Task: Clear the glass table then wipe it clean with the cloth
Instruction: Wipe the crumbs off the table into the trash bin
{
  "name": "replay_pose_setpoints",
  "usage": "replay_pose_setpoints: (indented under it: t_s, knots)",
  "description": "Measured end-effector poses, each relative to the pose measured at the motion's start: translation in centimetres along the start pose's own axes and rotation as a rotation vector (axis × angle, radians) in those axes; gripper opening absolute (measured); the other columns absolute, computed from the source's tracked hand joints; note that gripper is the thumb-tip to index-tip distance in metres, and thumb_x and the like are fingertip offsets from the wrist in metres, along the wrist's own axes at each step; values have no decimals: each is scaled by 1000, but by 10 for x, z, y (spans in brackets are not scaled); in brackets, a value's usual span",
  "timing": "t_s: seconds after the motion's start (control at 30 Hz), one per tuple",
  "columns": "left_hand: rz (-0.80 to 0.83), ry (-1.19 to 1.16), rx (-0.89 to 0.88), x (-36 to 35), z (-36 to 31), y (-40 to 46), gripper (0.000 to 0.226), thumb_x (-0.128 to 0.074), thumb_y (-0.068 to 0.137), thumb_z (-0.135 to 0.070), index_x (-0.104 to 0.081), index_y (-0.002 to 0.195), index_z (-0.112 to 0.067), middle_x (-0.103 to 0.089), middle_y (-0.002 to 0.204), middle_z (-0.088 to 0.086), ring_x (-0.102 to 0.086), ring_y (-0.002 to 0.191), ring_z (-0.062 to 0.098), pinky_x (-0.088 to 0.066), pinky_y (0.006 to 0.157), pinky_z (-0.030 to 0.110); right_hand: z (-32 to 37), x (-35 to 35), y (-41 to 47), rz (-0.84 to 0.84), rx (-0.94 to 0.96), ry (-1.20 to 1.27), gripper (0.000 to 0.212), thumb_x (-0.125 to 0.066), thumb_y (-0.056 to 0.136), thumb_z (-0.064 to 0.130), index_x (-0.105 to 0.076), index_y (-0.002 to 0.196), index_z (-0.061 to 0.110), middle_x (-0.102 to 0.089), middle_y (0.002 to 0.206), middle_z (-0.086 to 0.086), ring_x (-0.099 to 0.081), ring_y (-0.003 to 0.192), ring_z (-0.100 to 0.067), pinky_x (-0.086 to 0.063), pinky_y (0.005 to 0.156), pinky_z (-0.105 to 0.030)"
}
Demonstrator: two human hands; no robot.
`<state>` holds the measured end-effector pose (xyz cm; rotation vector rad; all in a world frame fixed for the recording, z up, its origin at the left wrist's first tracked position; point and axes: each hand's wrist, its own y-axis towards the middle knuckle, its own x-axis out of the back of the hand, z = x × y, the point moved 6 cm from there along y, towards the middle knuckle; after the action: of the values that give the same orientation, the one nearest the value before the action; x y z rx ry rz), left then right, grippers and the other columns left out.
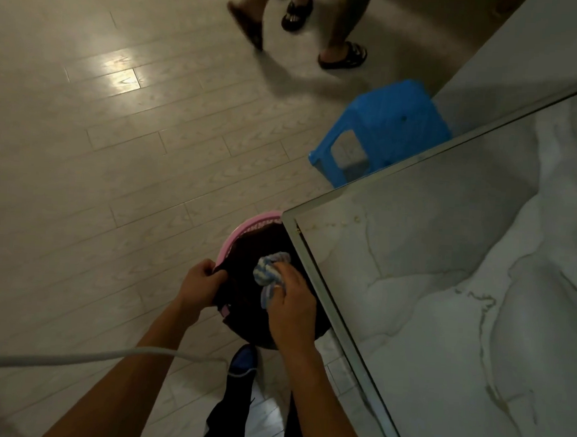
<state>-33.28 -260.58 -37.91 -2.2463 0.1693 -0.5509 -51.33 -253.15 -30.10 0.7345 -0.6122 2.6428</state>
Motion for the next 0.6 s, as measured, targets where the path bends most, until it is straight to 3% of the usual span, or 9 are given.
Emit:
replay_pose_setpoints:
  t_s: [0.2,0.37,0.5,0.6]
  knots:
    - [-13,-22,-7,4,-4,1,10,-59,87,-11,-51,82,-10,-57,78,15,-57,69,26,-51,61,37,22,22,-4,34,99,26,42,-47,93,4,-60,130,19,-60,130,3,-55,118,-7,-48,100,-27]
    - [9,-51,-16,8,-9,0,5,-57,89,-11,-53,87,-9,-59,83,14,-59,73,25,-55,62,41,72,114,9,-134,328,22,39,-49,88,2,-63,122,16,-64,116,6,-63,100,-5,-51,86,-14]
    - [-2,-76,1,10,-13,6,6,-58,89,-11,-53,87,-9,-59,85,14,-60,78,28,-57,78,53,53,180,63,-271,237,-71,41,-46,88,11,-61,124,24,-62,114,9,-61,97,-1,-46,85,-9]
    - [-10,-81,-4,9,-19,6,5,-58,90,-10,-53,88,-10,-60,88,15,-62,79,28,-59,72,49,14,183,105,-346,142,-130,41,-48,88,6,-62,124,18,-63,124,-1,-59,113,-16,-44,99,-25]
